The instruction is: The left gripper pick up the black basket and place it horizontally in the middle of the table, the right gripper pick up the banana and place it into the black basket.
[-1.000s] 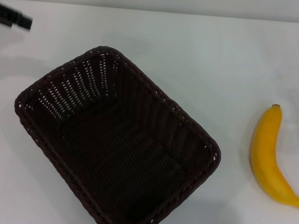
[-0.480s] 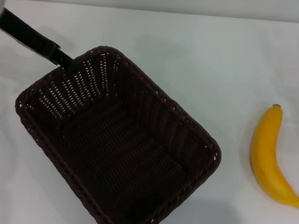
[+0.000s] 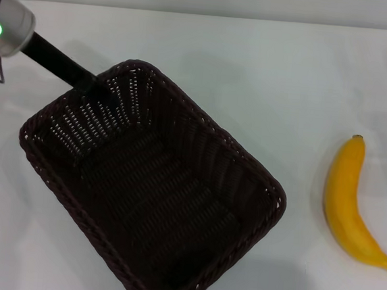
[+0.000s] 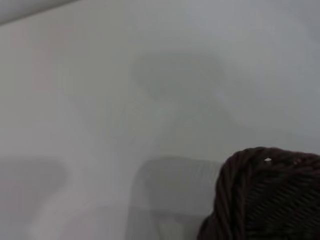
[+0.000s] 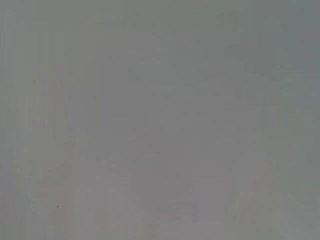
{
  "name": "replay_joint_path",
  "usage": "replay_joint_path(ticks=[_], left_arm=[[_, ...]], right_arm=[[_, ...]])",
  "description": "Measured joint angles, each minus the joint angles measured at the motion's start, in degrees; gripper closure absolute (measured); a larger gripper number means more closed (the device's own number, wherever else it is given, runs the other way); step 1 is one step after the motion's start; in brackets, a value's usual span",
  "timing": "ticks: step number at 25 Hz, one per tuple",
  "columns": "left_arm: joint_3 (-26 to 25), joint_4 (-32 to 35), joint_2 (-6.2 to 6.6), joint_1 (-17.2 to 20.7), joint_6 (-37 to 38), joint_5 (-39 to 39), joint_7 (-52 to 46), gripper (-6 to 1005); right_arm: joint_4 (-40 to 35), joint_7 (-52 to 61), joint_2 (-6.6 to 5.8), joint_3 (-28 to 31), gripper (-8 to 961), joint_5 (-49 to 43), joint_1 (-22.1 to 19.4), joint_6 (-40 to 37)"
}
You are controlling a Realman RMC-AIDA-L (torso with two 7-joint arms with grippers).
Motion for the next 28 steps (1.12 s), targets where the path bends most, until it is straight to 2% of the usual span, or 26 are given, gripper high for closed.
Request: replay_joint_path(ticks=[1, 4, 9, 16, 19, 21, 25, 28], left_arm=[[0.13, -0.34, -0.1, -0.02, 0.01, 0.0, 0.12, 335], [0.31, -0.57, -0.44, 0.34, 0.24, -0.08, 0.32, 509], [-0.06, -0.58, -0.66, 0.96, 0.34, -0.72, 0.44, 713], [-0.11, -0.18, 0.11, 1.3, 0.08, -2.5, -0.24, 844], [-0.17, -0.3, 0.95, 1.69, -1.45, -5.06, -0.32, 844], [-0.17, -0.22, 1.94, 2.61, -3.14, -8.09, -0.15, 845], [-0.63, -0.05, 4.59, 5.71, -6.95, -17.12, -0.18, 845], [-4.91, -0.08, 5.5, 8.68, -8.32, -22.06, -2.85, 846]], right_arm=[[0.01, 0.0, 0.0, 0.02, 102, 0.01, 0.04, -0.01], [0.02, 0.0, 0.0, 0.17, 102, 0.03, 0.12, 0.02], [0.01, 0.0, -0.07, 0.43, 103, 0.03, 0.12, -0.15], [0.01, 0.0, -0.27, 0.52, 103, 0.18, 0.17, -0.14], [0.01, 0.0, -0.35, 0.53, 102, 0.62, 0.18, 0.02], [0.14, 0.0, -0.37, 0.53, 101, 0.73, 0.14, 0.13], [0.49, 0.0, -0.45, 0.52, 102, 0.76, -0.02, 0.2], [0.55, -0.04, -0.55, 1.05, 103, 0.94, -0.16, 0.19]])
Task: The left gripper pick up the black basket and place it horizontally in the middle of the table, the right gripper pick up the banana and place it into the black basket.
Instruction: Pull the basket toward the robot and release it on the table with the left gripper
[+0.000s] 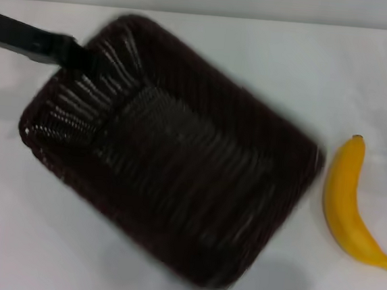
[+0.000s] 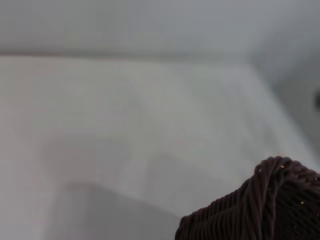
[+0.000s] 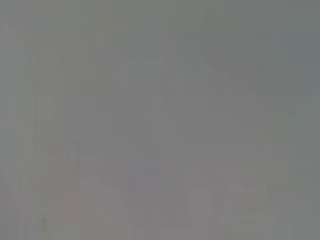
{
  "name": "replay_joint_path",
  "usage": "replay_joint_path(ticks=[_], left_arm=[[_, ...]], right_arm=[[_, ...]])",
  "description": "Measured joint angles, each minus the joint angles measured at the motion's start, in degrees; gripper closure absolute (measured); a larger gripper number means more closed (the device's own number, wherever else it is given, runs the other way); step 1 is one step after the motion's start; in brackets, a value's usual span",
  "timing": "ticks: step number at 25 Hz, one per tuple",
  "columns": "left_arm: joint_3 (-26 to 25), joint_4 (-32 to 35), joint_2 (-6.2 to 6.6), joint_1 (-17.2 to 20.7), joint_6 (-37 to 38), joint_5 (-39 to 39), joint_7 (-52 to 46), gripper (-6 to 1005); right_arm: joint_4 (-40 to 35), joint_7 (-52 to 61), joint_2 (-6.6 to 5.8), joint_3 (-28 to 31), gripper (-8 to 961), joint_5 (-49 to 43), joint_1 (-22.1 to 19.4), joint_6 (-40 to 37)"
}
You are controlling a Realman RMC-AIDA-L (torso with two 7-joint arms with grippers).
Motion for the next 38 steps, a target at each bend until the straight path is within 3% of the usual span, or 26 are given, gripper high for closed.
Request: replay_joint_path(ticks=[7, 15, 20, 28, 38], left_arm=[[-13.73, 0.19, 0.33, 7.29, 0.21, -4.14, -4.25, 845], [-16.42, -0.91, -1.51, 12.82, 7.95, -6.62, -6.73, 836], [-14.67, -4.42, -2.0, 12.08, 13.68, -5.12, -6.85, 831], [-13.0, -8.16, -2.73, 7.39, 19.03, -2.4, -7.59, 822], [-11.97, -10.13, -5.24, 3.16, 21.78, 2.18, -9.06, 811]], right_arm=[[0.08, -0.22, -0.07, 0.82, 102, 0.21, -0.15, 0.0], [0.08, -0.28, -0.05, 3.92, 102, 0.37, -0.22, -0.13], [0.08, -0.12, 0.03, 5.5, 102, 0.41, -0.07, -0.17], [-0.2, -0.09, 0.03, 5.39, 103, 0.14, -0.19, -0.31], [-0.11, 0.03, 0.07, 5.09, 102, -0.03, -1.12, 0.64]])
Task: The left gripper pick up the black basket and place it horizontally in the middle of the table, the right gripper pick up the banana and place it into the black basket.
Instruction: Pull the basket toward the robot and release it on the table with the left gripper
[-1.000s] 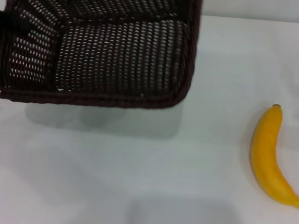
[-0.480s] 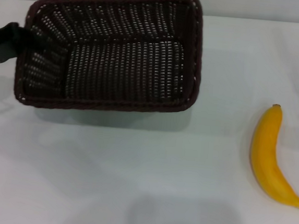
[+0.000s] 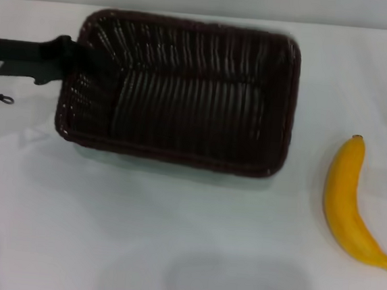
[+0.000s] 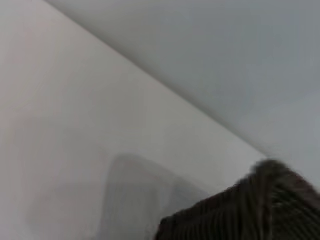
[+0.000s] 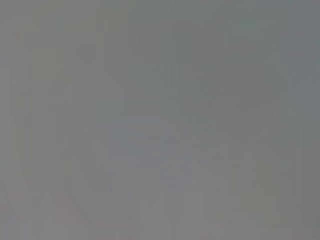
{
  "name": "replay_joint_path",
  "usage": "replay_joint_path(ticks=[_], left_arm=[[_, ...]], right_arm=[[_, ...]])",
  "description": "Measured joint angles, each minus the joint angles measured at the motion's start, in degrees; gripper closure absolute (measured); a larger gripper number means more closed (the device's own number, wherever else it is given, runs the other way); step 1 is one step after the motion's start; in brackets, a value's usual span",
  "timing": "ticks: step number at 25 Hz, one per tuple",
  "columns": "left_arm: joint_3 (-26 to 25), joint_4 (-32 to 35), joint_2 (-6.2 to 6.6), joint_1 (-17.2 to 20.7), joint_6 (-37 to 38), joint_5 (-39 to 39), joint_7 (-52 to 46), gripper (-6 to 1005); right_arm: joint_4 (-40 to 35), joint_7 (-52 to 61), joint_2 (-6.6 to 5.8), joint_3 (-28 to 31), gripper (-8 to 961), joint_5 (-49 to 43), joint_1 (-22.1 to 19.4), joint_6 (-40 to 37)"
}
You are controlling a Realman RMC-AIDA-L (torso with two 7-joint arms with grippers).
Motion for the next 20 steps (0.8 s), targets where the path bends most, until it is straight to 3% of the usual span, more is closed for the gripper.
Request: replay_joint_path(ticks=[8, 15, 20], left_arm=[[1.1, 0.33, -0.57, -0.06, -2.95, 0.26, -1.29, 490], [1.1, 4.12, -0.41, 1.53, -4.54, -0.05, 0.02, 458], [0.88, 9.79, -1.18, 4.25, -6.31, -0.71, 5.86, 436]], right_arm=[[0.15, 0.01, 0.04, 0.01, 101, 0.13, -0.19, 0.35], [0.2, 0.01, 0.11, 0.01, 102, 0.26, -0.18, 0.63], [0.19, 0.01, 0.13, 0.01, 102, 0.26, -0.18, 0.96]])
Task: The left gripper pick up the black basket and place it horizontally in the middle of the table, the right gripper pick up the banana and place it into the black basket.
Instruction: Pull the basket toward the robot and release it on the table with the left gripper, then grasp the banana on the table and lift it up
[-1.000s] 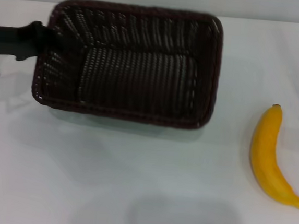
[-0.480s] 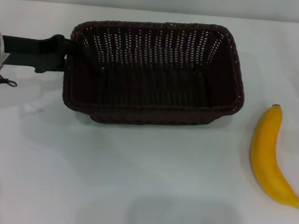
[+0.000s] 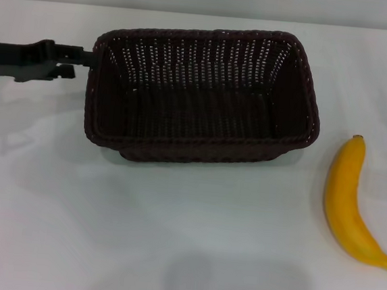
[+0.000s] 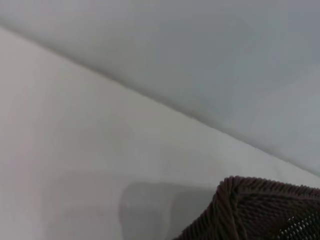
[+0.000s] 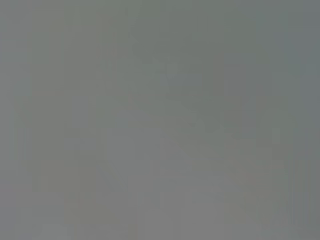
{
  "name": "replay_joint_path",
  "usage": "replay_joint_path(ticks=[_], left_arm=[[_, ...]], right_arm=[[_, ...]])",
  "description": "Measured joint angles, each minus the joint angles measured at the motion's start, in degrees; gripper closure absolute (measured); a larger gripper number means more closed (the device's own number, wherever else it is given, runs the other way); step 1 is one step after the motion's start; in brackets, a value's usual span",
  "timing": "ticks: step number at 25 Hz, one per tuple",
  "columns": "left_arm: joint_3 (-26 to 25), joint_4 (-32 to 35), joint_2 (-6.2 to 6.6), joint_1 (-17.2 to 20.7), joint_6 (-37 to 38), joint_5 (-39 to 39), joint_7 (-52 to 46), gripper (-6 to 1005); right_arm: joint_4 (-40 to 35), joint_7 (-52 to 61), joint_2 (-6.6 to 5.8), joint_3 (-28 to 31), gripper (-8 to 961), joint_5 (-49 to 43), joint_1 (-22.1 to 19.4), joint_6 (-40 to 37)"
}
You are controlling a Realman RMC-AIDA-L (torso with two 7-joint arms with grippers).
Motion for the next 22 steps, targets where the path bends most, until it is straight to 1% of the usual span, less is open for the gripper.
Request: replay_joint_path(ticks=[2, 4, 5, 6, 8, 9, 10, 12, 13, 16, 17, 18, 20, 21, 22], left_arm=[[-0.2, 0.37, -0.17, 1.02, 0.15, -1.82, 2.23, 427], [-0.31, 0.46, -0.35, 2.93, 0.4, -7.05, 6.29, 418], [-0.31, 0.46, -0.5, 3.98, 0.41, -9.61, 8.47, 413], [-0.32, 0.49, -0.81, 5.6, 0.4, -13.22, 11.33, 366], [-0.34, 0.56, -1.62, 8.3, 0.44, -18.59, 16.48, 271], [-0.35, 0.51, -2.18, 10.27, 0.67, -21.84, 19.97, 224], [-0.39, 0.32, -2.68, 11.87, 1.09, -24.9, 23.14, 177], [-0.46, -0.46, -3.75, 14.92, 2.01, -30.23, 28.92, 160], [-0.6, -0.99, -4.36, 16.49, 2.55, -33.59, 32.47, 152], [-1.1, -2.2, -6.52, 20.98, 3.32, -42.74, 42.62, 151], [-1.18, -2.46, -7.14, 22.09, 3.38, -45.28, 45.39, 151], [-1.22, -2.86, -7.73, 23.24, 3.44, -47.89, 48.48, 151], [-1.24, -4.54, -8.33, 24.97, 3.52, -53.22, 53.66, 154], [-1.23, -5.67, -8.4, 25.48, 3.55, -55.87, 55.93, 155], [-1.25, -6.78, -8.41, 25.86, 3.58, -58.18, 57.95, 156]], right_arm=[[0.0, 0.07, 0.0, 0.0, 102, 0.0, -0.02, 0.08], [0.0, 1.52, -0.12, -0.06, 103, -0.12, -0.22, 0.46], [0.04, 4.08, -0.36, -0.24, 103, -0.47, -0.49, 0.99], [0.22, 6.67, -0.67, -0.46, 103, -0.96, -0.82, 1.48], [1.65, 14.29, -2.16, -1.24, 104, -3.62, -2.2, 2.98], [2.77, 17.94, -2.89, -1.69, 105, -5.59, -2.96, 3.59], [4.77, 22.25, -3.97, -2.26, 105, -8.51, -3.98, 4.05], [9.41, 31.12, -5.92, -2.88, 107, -14.77, -5.68, 3.68], [12.96, 38.57, -7.47, -3.01, 108, -20.03, -6.49, 2.67], [22.25, 55.26, -11.43, -2.88, 110, -35.5, -7.38, 0.92], [25.32, 60.17, -12.45, -2.73, 111, -40.6, -7.44, 0.66], [29.93, 66.27, -13.49, -2.55, 112, -47.54, -7.4, 0.49], [38.35, 76.96, -14.03, -1.66, 115, -59.76, -7.43, 0.37], [42.89, 82.74, -13.81, -1.02, 116, -66.58, -7.49, 0.54], [48.47, 89.23, -13.2, -0.15, 121, -74.66, -7.65, 0.85]])
